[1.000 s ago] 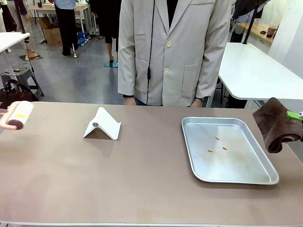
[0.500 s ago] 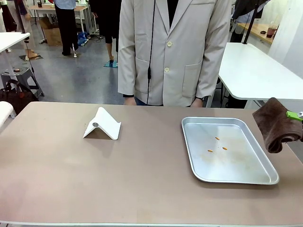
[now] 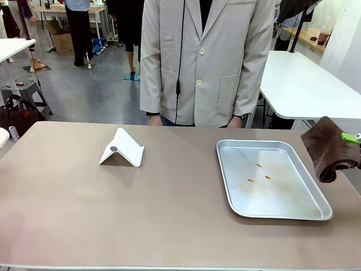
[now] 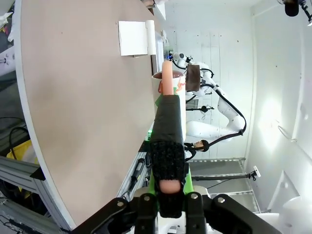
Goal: Clean the surface of the table.
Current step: If a person points to the right, clean the right side of the table with your right hand, and if they point to the left, clean the left side with your left hand, then clean the area not pointed to by the person.
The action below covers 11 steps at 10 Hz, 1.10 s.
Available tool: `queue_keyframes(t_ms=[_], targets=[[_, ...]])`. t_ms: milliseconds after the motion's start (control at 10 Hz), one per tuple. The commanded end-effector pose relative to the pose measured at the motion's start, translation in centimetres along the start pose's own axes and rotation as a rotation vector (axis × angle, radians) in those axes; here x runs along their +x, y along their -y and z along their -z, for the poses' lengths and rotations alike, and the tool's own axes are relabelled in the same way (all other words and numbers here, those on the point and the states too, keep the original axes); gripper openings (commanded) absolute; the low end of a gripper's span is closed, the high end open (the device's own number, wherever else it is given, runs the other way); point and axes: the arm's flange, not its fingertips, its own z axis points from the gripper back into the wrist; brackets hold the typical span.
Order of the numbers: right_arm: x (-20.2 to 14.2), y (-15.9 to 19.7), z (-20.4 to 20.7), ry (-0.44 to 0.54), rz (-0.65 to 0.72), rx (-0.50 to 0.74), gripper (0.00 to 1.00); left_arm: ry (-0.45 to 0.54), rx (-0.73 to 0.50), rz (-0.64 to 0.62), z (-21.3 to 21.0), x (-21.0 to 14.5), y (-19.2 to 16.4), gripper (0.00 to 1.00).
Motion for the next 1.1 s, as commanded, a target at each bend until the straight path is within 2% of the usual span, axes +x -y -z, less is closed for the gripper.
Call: queue_keyframes(t_ms=[0, 1000], targets=[[-0.07, -0.45, 0.11, -0.007, -0.010, 0.010, 0.00, 0.018, -0.010, 0.010, 1.01, -0.19, 0.44, 0.21], [-0.07, -0.45, 0.11, -0.007, -0.010, 0.010, 0.00, 0.018, -0.010, 0.010, 1.01, -0.19, 0.44, 0.21]])
